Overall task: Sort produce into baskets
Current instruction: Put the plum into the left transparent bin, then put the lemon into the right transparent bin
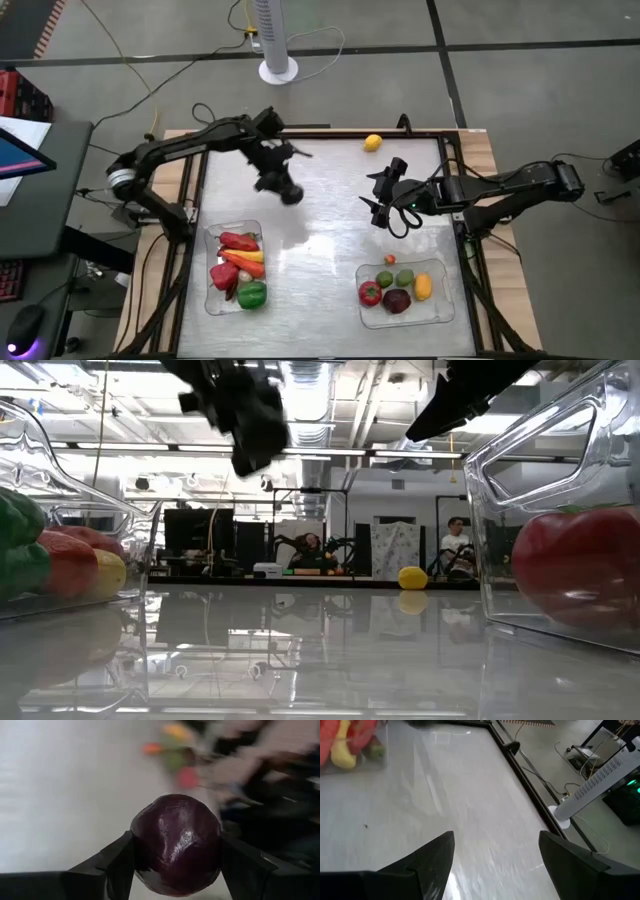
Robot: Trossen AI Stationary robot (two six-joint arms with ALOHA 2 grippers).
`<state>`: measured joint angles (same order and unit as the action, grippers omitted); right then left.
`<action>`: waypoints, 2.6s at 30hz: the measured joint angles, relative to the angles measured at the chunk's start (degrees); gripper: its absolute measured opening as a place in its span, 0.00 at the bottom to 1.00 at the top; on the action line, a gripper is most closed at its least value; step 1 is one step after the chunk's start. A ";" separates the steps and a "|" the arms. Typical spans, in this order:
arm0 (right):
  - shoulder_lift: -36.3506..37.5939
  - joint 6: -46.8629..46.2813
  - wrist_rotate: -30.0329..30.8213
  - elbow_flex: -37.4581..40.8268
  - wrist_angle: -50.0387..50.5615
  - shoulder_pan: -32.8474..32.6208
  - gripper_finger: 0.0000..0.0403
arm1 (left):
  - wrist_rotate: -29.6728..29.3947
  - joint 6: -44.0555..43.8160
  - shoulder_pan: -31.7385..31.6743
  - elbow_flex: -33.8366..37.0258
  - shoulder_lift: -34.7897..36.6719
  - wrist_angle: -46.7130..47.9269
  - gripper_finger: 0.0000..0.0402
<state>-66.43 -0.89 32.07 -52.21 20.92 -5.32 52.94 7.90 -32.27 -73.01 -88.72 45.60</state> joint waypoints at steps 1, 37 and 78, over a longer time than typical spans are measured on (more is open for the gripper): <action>0.06 -0.34 0.05 0.00 -0.15 0.00 0.79 | 1.58 -0.01 1.40 0.00 1.60 1.34 0.58; 0.26 -2.53 -0.23 0.00 0.05 -0.34 0.79 | -16.15 -13.87 30.57 0.02 13.76 -3.06 0.58; 0.23 -4.29 -0.76 0.00 1.34 -0.35 0.79 | -71.27 -44.97 52.37 4.44 13.74 30.41 0.84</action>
<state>-66.19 -5.18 31.31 -52.21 22.26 -5.67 -18.33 -37.07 20.10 -68.58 -74.98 76.01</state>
